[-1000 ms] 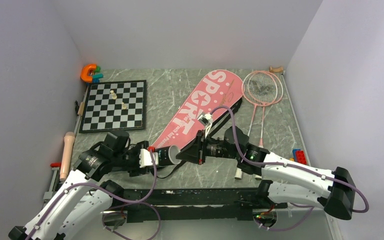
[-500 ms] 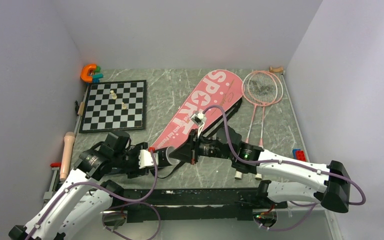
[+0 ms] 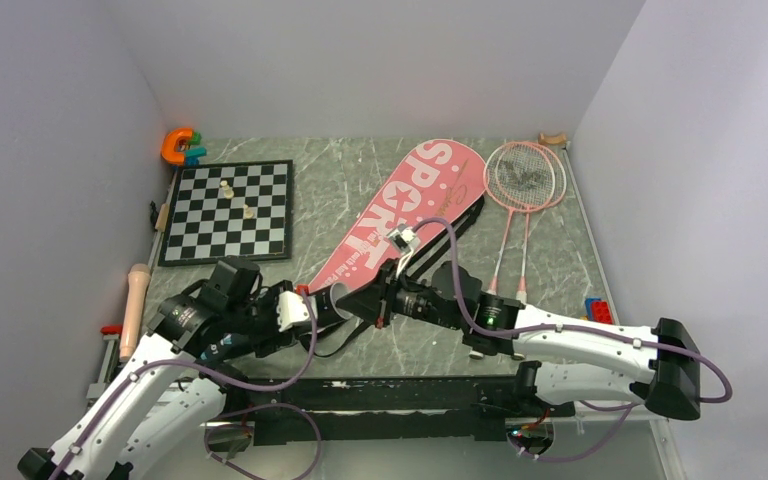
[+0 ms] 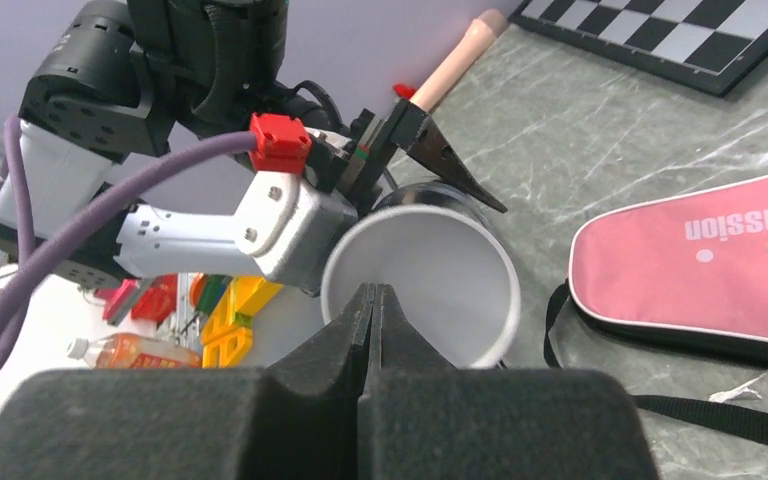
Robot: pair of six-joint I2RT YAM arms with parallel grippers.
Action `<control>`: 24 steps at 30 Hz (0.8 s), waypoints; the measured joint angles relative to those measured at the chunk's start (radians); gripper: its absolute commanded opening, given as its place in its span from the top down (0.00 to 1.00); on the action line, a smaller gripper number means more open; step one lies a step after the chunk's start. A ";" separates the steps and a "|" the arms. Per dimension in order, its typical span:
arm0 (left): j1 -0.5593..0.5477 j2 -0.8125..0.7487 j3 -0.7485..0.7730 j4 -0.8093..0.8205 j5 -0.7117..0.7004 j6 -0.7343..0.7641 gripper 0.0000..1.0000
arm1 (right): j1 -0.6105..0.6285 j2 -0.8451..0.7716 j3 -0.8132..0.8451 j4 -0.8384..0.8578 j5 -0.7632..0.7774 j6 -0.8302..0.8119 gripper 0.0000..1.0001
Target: Pack up the badminton gear
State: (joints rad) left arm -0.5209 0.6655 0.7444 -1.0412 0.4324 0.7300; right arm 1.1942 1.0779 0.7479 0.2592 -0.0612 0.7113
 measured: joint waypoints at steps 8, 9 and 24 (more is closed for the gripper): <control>0.005 0.011 0.048 0.025 0.026 -0.044 1.00 | 0.003 -0.041 -0.034 0.047 0.065 0.019 0.75; 0.006 0.013 0.048 0.025 0.026 -0.044 1.00 | 0.003 -0.037 -0.030 0.046 0.066 0.020 0.66; 0.028 0.112 0.072 0.195 -0.066 -0.107 1.00 | -0.246 -0.251 0.043 -0.393 0.145 -0.024 0.35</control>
State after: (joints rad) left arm -0.4927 0.7773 0.8162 -0.8459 0.3668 0.6231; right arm 0.9485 0.8265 0.7914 -0.1333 0.0834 0.6872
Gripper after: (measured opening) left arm 0.700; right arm 0.611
